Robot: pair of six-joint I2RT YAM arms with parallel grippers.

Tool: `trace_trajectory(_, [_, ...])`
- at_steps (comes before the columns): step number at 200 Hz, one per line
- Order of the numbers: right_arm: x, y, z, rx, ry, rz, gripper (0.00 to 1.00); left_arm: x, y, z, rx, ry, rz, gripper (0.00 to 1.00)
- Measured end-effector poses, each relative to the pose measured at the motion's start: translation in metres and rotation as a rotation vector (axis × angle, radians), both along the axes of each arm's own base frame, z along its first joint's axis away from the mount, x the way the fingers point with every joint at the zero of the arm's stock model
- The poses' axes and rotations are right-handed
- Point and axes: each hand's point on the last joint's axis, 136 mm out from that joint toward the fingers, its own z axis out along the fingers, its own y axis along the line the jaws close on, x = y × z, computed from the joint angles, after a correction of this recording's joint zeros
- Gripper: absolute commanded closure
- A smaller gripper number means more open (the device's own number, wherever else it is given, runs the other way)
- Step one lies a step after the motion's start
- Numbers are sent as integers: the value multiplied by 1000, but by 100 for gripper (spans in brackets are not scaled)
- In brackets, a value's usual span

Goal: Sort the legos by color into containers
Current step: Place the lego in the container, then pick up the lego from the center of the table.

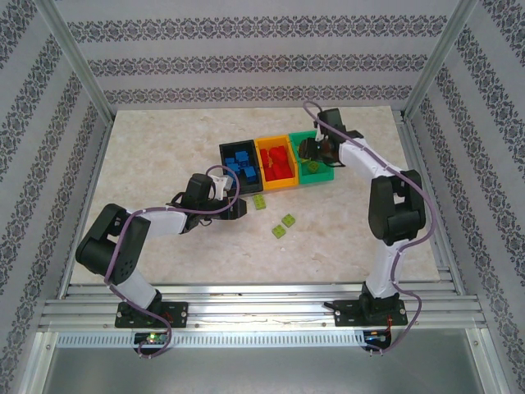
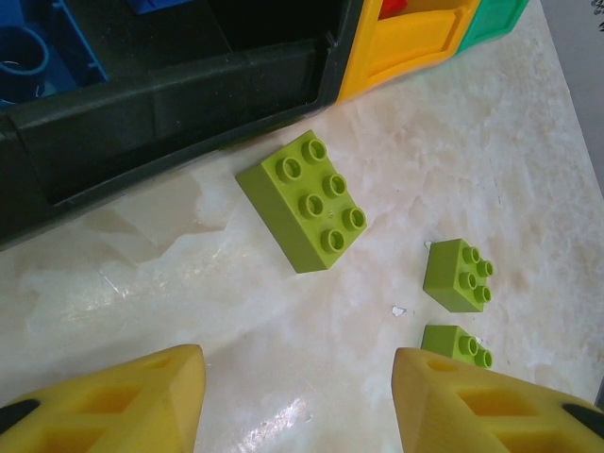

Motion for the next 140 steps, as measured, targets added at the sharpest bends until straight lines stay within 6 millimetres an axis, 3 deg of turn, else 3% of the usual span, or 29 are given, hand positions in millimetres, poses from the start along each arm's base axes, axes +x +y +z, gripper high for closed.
trace_trajectory(23, [-49, 12, -18, -48, 57, 67, 44, 0, 0, 0, 0, 0, 0, 45])
trace_trajectory(64, [-129, 31, -17, -88, 76, 200, 42, -1, -1, 0, -7, 5, -5, 45])
trace_trajectory(90, [-157, 41, -17, -89, 86, 259, 40, -2, -2, -2, -8, 13, -8, 45])
trace_trajectory(140, [-191, 78, -45, -118, 163, 394, 40, -1, -2, -2, -9, 10, -8, 45])
